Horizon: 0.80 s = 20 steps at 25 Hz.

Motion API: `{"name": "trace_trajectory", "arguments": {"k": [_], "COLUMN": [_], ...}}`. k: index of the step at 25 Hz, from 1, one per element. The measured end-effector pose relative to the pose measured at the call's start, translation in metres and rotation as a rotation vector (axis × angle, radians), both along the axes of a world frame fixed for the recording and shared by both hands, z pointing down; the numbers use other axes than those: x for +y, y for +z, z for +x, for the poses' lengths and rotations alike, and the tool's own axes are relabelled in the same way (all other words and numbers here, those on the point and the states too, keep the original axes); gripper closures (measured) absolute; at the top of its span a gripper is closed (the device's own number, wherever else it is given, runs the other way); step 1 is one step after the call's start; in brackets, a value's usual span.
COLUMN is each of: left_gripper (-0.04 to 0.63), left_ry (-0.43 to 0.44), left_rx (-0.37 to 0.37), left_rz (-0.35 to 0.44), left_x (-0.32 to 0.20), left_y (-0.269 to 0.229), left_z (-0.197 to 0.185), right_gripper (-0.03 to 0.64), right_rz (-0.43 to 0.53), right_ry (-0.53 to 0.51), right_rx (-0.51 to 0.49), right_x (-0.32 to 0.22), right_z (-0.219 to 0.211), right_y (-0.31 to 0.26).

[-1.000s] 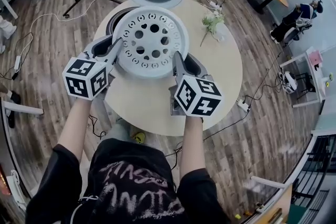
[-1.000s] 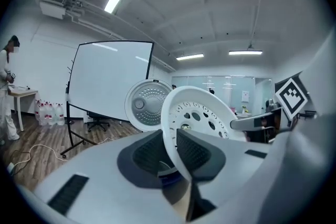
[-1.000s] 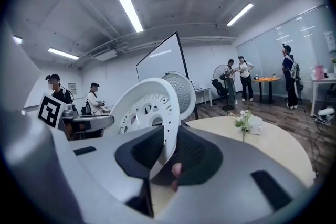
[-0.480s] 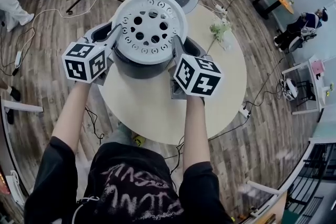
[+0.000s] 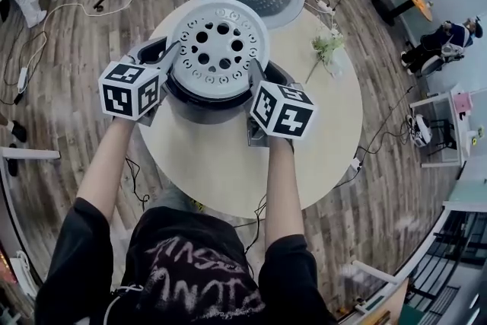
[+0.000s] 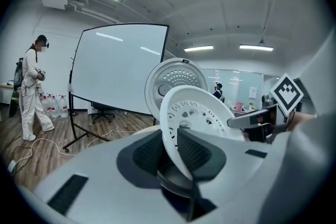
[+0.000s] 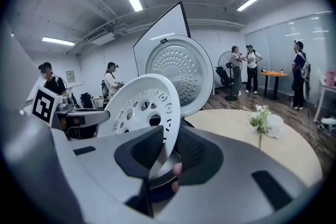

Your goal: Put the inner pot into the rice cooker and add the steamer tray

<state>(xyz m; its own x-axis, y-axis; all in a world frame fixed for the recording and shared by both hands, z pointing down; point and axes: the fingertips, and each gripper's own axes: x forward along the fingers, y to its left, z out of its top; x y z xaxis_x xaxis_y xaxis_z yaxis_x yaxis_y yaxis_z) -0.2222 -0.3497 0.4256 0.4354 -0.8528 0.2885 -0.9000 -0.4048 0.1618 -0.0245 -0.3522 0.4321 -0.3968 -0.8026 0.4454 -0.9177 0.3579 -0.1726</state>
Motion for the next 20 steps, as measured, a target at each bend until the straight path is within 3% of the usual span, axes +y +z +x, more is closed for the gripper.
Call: {"name": "trace_trajectory", "arguments": {"k": [5, 20], "left_gripper": [0.492, 0.469], "left_ry": [0.005, 0.017], "left_rx": [-0.016, -0.081], "left_rz": [-0.055, -0.097], "left_x": [-0.009, -0.01], "left_y": [0.022, 0.046], "left_z": [-0.006, -0.004], "right_gripper": [0.522, 0.456], "right_rz": [-0.035, -0.064], "right_ry": [-0.01, -0.017], "right_rx": [0.046, 0.134], "right_x": [-0.007, -0.006], "right_z": [-0.006, -0.009], "right_y": [0.018, 0.044]}}
